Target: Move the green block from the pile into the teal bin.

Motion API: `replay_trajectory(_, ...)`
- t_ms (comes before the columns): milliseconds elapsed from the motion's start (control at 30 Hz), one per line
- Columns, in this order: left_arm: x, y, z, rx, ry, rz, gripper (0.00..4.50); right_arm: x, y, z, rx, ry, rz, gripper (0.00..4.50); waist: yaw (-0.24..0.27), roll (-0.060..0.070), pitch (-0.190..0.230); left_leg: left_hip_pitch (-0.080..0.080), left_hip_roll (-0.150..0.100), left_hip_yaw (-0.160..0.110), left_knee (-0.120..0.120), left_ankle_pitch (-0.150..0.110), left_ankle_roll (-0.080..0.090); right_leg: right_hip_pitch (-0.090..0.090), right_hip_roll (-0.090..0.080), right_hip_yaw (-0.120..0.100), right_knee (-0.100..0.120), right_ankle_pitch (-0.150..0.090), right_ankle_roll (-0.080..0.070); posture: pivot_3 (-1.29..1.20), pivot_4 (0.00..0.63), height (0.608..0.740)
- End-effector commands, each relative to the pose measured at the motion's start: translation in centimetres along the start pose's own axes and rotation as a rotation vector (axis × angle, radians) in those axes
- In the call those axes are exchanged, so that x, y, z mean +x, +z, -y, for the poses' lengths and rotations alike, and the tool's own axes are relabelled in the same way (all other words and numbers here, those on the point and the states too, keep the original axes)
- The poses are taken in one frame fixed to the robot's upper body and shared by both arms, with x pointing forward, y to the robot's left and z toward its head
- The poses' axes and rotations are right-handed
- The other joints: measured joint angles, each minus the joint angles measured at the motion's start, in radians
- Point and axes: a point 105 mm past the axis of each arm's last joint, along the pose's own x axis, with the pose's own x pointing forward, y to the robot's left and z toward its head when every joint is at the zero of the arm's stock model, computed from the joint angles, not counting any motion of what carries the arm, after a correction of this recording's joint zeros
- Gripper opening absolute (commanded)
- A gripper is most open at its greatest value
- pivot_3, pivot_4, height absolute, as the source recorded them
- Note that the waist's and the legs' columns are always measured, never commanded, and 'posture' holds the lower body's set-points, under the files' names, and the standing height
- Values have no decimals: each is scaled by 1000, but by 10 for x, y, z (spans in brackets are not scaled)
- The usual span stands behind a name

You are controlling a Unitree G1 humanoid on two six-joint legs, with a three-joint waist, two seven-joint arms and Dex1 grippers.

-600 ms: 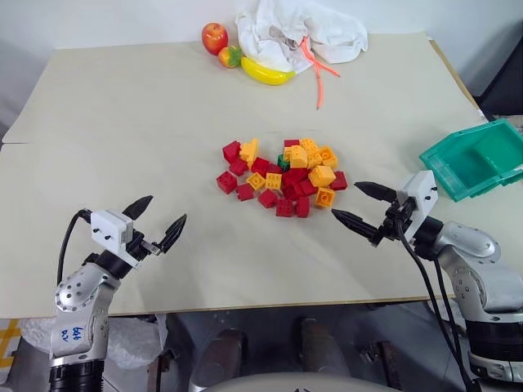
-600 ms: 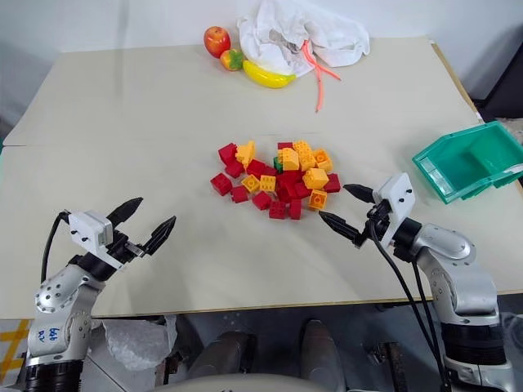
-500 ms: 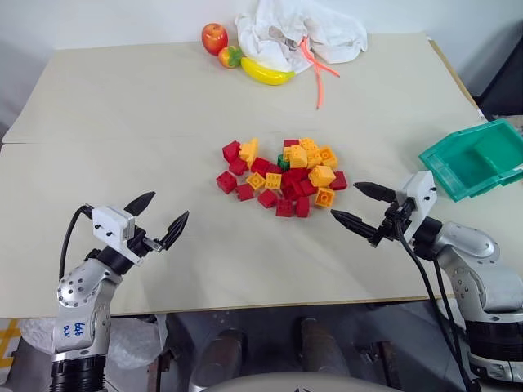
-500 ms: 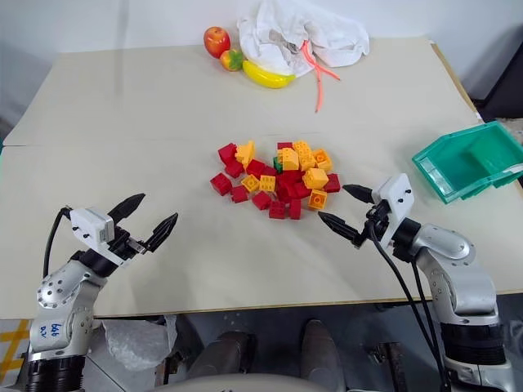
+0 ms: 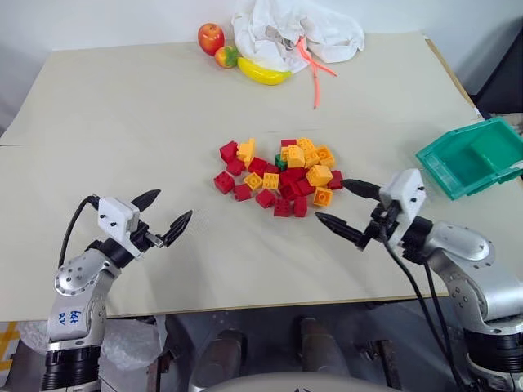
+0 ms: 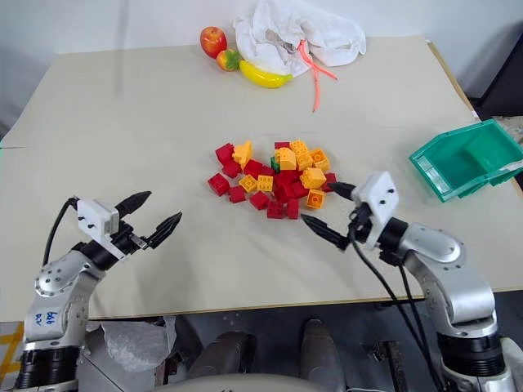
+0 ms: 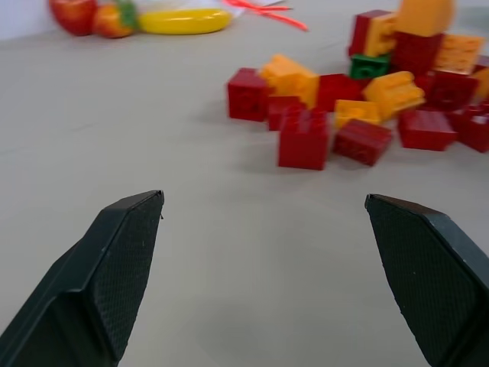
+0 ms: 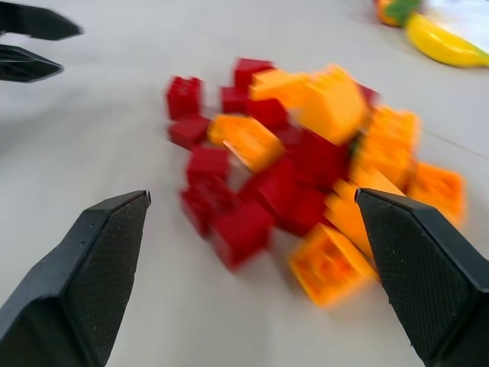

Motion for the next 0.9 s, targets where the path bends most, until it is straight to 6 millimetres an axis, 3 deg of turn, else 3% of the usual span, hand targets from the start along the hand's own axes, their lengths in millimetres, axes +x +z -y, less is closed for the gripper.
replay_trajectory(33,3,8,-4,45,-51,35,4488,24,21,-29,11,90,49,4500,-2,0,0,0,0,0,0,0,0,0,0,0,0,0,0,0,150,740)
replay_trajectory(100,7,7,-8,78,-60,28,4497,39,24,-37,26,115,56,4320,-2,0,0,0,0,0,0,0,0,0,0,0,0,0,0,0,150,740)
replay_trajectory(200,12,12,-10,85,-77,76,4500,57,22,-35,78,91,47,3596,-2,0,0,0,-1,0,0,0,0,-1,0,0,1,0,0,0,150,740)
replay_trajectory(400,15,18,-1,58,-133,119,4500,96,3,-34,184,64,7,1529,-11,-1,0,-2,-1,0,0,0,1,-3,-1,0,5,0,0,0,150,740)
replay_trajectory(533,16,18,1,50,-140,123,4500,133,0,-33,178,32,-26,142,-33,-1,0,-8,-2,0,4,0,0,-10,-1,0,10,0,0,0,150,740)
replay_trajectory(733,19,21,2,51,-124,137,4500,179,7,-13,155,-90,-62,64,-61,-1,0,-15,-3,0,12,0,-1,-18,-1,-1,18,0,0,0,150,740)
replay_trajectory(900,19,22,2,51,-107,145,4500,198,17,3,151,-166,-52,64,-70,0,0,-15,-3,0,12,0,-1,-18,-1,0,19,0,0,0,150,740)
